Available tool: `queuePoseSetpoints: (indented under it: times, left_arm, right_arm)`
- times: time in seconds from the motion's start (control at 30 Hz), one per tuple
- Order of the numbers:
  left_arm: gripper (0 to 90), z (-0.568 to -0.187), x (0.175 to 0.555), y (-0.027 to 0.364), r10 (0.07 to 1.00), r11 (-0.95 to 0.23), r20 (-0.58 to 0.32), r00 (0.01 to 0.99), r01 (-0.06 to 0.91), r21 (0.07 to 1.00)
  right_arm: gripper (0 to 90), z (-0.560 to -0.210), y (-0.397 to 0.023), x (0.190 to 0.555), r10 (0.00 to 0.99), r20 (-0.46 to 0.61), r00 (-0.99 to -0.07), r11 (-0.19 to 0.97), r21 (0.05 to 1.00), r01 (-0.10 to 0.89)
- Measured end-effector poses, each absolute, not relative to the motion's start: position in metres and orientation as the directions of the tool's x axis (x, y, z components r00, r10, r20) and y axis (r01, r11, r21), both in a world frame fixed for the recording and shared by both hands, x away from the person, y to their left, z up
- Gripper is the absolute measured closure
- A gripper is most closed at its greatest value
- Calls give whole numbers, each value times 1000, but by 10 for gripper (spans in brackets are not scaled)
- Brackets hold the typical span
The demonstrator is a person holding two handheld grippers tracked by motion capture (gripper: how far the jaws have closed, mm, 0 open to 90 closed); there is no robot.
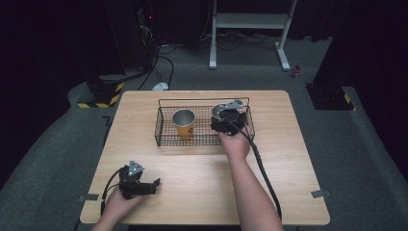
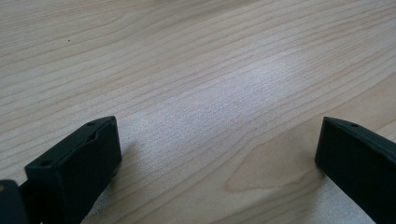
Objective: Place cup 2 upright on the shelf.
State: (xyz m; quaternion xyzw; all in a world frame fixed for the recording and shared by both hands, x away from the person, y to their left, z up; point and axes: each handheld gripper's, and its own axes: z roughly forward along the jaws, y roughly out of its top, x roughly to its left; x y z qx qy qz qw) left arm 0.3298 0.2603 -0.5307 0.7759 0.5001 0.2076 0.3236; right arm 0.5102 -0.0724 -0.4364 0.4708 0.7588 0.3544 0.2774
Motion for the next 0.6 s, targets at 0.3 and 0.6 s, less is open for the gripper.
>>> queuePoseSetpoints:
  times: [0.3,0.6]
  left_arm:
    - [7,-530,326,264,913,-278,-13,409,643,714]
    - [7,-531,326,263,913,-283,-5,408,643,711]
  right_arm:
    - [185,-450,-70,516,909,-78,-410,320,761,564]
    - [185,-459,-67,520,909,-66,-412,327,725,606]
